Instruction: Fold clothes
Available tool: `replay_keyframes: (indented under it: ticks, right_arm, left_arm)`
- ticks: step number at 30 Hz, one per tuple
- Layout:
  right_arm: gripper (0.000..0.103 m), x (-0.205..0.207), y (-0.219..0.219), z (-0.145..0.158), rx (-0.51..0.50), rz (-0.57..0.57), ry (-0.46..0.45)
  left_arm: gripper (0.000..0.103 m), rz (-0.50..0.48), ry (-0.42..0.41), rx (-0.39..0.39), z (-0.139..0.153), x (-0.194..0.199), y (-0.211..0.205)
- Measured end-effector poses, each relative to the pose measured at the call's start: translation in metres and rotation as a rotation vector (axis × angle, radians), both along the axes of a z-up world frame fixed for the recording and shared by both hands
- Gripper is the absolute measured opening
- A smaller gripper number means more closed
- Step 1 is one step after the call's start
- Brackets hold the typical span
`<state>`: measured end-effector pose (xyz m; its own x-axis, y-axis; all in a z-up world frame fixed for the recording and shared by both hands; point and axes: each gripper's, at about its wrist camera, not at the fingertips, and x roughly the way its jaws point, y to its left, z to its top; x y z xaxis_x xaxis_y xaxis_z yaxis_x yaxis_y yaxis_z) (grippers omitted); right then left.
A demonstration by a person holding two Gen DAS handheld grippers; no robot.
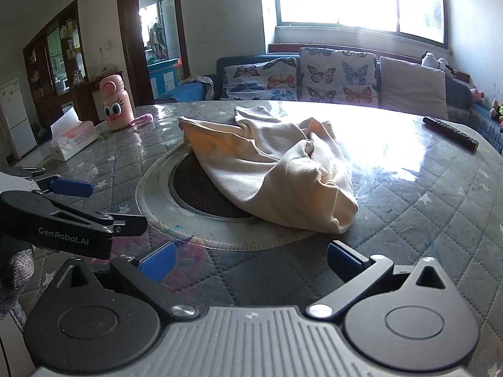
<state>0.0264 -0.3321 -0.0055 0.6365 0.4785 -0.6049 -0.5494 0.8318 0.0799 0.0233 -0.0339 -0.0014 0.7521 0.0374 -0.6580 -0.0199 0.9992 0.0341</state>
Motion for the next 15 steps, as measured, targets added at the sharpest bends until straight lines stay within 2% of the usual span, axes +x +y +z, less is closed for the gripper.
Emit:
replay_keyframes:
  ticks: [15]
  right_arm:
    - [0.103,0.0099,-0.0078,0.0017,0.002,-0.024,0.008]
  left_arm:
    - [0.103,0.015,-0.001,-0.002,-0.0002,-0.0014,-0.0053]
